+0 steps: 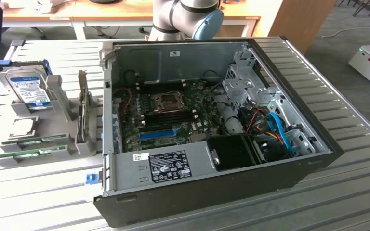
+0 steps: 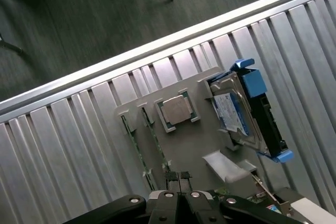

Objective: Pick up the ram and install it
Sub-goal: 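Pick up the ram and move it above insertion slot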

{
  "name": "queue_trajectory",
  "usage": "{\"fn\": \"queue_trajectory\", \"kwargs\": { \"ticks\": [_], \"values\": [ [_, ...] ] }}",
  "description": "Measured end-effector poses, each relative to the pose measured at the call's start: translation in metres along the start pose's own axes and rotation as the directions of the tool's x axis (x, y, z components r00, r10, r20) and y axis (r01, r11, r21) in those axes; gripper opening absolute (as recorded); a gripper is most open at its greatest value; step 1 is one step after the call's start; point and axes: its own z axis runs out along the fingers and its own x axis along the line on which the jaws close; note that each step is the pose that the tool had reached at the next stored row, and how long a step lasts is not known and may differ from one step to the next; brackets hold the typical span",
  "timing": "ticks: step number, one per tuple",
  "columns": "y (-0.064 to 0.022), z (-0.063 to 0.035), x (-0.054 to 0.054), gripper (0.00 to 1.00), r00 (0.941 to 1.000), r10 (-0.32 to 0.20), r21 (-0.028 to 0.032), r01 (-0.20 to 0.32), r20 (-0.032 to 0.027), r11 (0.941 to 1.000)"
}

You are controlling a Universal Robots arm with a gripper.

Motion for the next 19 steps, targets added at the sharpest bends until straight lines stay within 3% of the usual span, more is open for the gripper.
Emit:
{"fn": "queue_trajectory", "kwargs": {
  "ticks": [10,14,19],
  "values": [
    [0.0,0.0007,0.0,0.11,0.994,-0.109,-0.0028,0.109,-0.0048,0.994],
    [-0.0001,0.0009,0.0,0.11,0.988,-0.155,-0.0041,0.155,-0.0066,0.988],
    [-0.0001,0.0012,0.0,0.11,0.9757,-0.219,-0.0062,0.219,-0.0093,0.9757]
  ]
}}
